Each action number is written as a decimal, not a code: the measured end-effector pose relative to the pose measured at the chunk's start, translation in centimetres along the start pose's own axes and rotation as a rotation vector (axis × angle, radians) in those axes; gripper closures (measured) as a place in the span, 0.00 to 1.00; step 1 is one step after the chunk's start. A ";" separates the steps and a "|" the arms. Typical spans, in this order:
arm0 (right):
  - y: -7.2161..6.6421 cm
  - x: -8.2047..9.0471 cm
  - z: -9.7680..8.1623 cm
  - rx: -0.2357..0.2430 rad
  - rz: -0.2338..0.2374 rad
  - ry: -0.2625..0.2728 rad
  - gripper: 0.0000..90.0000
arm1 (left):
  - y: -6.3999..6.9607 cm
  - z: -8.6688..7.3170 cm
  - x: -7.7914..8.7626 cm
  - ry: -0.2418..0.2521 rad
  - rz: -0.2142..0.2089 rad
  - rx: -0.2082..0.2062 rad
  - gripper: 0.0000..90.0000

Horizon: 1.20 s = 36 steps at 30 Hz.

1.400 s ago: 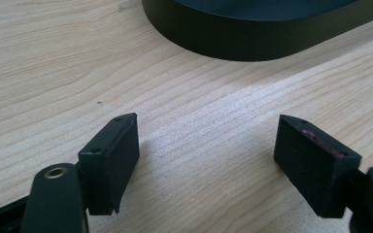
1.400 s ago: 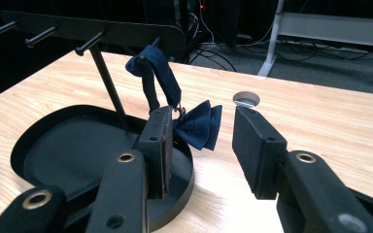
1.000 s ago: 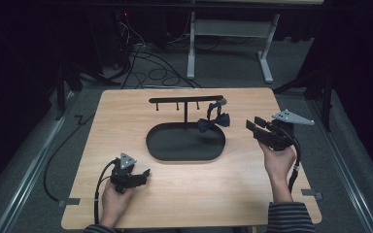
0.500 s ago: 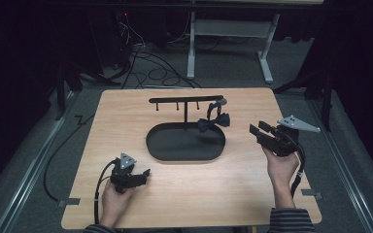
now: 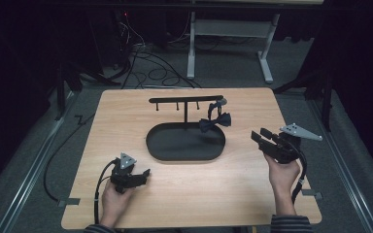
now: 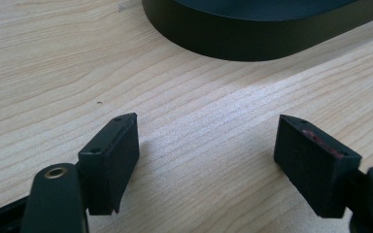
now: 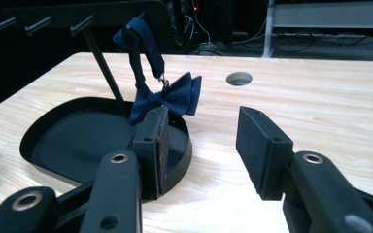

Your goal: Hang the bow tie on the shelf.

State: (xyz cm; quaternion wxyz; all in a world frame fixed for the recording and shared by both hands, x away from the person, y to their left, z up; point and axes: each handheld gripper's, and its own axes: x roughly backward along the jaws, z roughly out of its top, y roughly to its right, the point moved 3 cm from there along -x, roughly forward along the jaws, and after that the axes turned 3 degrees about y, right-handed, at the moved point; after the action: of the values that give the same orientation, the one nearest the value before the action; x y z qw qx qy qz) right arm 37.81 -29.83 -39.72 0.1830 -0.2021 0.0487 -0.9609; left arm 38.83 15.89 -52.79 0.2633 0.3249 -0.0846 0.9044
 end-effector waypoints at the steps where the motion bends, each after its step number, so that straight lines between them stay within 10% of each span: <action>1: 0.0 0.0 -0.1 -0.003 0.000 -0.002 0.63 | 0.0 0.0 0.0 0.000 0.000 0.000 0.28; 36: -0.6 -0.4 -4.8 -0.077 0.049 -0.052 0.64 | 0.0 0.0 0.0 -0.001 -0.001 0.000 0.28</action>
State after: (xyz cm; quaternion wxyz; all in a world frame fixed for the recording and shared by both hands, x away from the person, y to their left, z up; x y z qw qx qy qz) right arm 36.03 -28.99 -44.14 0.1999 -0.2325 0.0859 -0.9479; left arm 38.83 15.90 -52.79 0.2638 0.3255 -0.0847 0.9040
